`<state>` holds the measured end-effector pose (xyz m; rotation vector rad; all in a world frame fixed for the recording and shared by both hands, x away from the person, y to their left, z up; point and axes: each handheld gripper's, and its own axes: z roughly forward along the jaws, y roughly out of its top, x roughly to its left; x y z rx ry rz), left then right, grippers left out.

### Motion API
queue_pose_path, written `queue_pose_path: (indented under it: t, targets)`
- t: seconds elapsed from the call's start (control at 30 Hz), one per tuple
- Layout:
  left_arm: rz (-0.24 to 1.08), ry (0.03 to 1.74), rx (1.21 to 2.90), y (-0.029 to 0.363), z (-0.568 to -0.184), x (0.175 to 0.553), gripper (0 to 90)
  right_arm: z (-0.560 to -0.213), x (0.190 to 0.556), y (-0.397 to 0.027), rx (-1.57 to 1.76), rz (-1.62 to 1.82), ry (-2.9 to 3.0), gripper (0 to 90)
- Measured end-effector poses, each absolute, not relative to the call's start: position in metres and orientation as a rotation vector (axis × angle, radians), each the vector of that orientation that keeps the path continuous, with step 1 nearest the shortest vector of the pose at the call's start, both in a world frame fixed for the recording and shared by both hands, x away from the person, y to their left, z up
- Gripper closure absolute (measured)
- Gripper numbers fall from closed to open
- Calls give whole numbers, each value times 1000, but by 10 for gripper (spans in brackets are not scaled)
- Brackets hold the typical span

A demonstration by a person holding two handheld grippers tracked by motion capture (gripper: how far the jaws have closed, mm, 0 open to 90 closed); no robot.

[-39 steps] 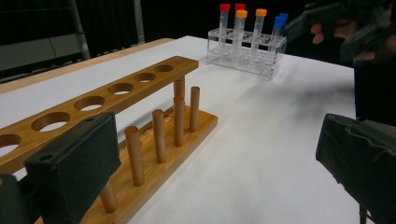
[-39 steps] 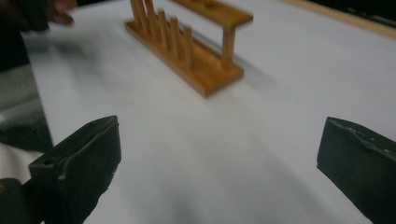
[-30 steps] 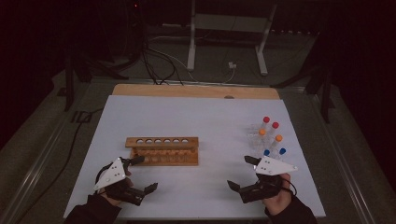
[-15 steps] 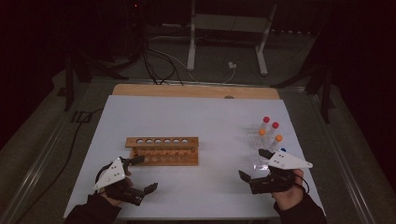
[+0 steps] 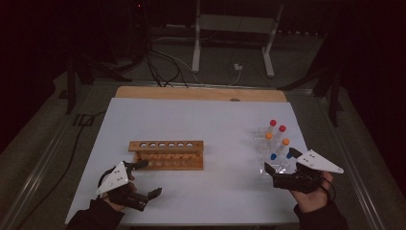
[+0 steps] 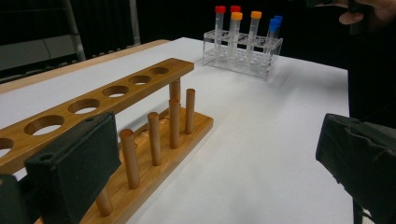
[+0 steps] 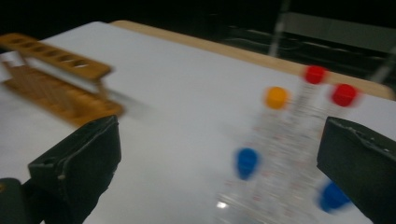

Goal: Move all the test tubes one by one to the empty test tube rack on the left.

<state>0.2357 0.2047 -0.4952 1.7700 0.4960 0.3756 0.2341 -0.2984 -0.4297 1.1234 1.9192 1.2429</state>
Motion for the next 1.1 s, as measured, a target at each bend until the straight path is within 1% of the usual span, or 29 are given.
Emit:
queue_pose_path:
  t: [0.3,0.47,0.6,0.7,0.77,0.83,0.97,1.0,1.1]
  targets:
    - [373,492,1773,204,-495,236,4,-435,234,-323,1250,1138,1859,0]
    - [371,493,1773,204,-495,236,4,-441,238,-330,1324,1079,1875,1]
    - [368,492,1774,204,-495,236,4,-448,243,-332,1379,1044,1888,44]
    - [367,490,1775,204,-495,236,4,-453,247,-335,1426,1027,1897,96]
    - [367,490,1776,204,-495,236,4,-455,248,-337,1446,1025,1888,158]
    - [367,490,1776,204,-495,236,4,-457,250,-337,1465,1021,1898,189]
    - [368,489,1777,203,-496,236,4,-462,254,-334,1469,996,1921,346]
    - [367,489,1777,203,-496,236,4,-463,255,-334,1468,994,1932,402]
    - [367,489,1776,203,-496,236,4,-464,258,-332,1472,976,1924,482]
